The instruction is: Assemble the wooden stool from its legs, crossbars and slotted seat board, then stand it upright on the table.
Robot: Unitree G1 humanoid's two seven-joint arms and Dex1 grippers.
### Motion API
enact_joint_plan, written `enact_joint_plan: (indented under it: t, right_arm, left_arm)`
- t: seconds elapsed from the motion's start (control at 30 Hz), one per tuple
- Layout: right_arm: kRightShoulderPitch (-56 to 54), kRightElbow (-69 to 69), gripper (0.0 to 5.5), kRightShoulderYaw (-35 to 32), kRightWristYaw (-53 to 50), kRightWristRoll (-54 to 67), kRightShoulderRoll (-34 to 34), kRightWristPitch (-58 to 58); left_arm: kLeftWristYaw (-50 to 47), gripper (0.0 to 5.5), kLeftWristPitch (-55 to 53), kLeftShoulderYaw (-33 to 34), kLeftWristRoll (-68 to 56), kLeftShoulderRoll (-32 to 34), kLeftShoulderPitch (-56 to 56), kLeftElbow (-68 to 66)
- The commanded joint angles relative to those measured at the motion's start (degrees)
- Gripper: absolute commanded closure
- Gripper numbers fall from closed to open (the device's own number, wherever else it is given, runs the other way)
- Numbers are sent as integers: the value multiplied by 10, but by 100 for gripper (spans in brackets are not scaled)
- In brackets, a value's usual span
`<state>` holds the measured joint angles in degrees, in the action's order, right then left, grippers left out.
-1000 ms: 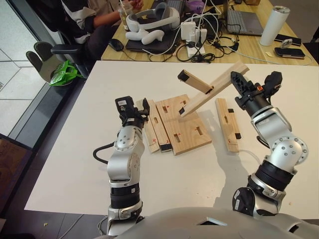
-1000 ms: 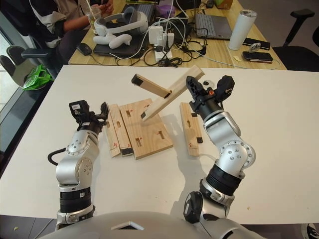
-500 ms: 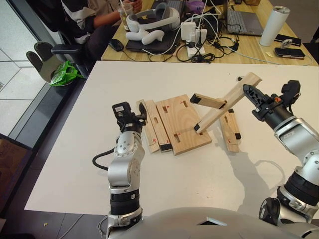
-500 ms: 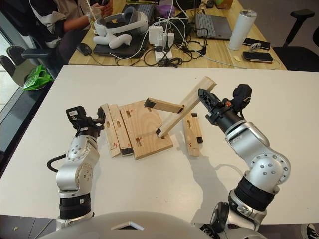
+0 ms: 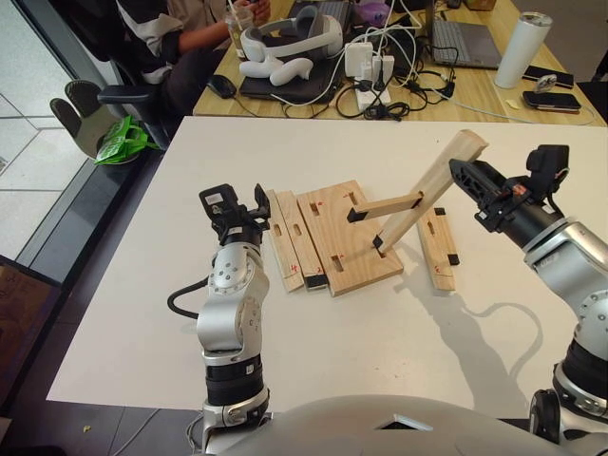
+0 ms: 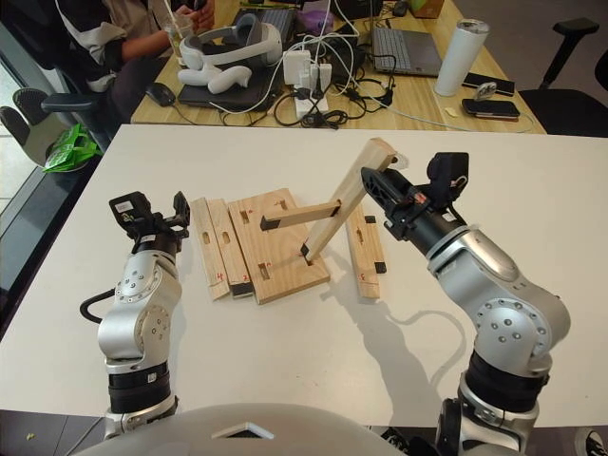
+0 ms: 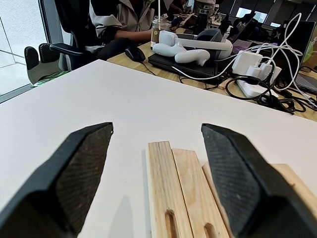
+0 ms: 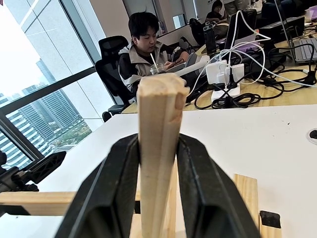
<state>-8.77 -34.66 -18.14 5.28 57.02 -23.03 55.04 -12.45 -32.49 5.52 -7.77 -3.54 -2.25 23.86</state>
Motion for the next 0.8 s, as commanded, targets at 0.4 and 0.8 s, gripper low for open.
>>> enact_joint_plan:
  t: [0.4,0.8]
  right_arm:
    - [80,-78,449,-1,-73,78,-42,38]
    - [73,-94,449,-29,-66,135,-143,17]
  left_arm:
    - [-24,216,8,11,14,-9,-17,10]
    - [-40,216,37,5,28,-20,-17,2]
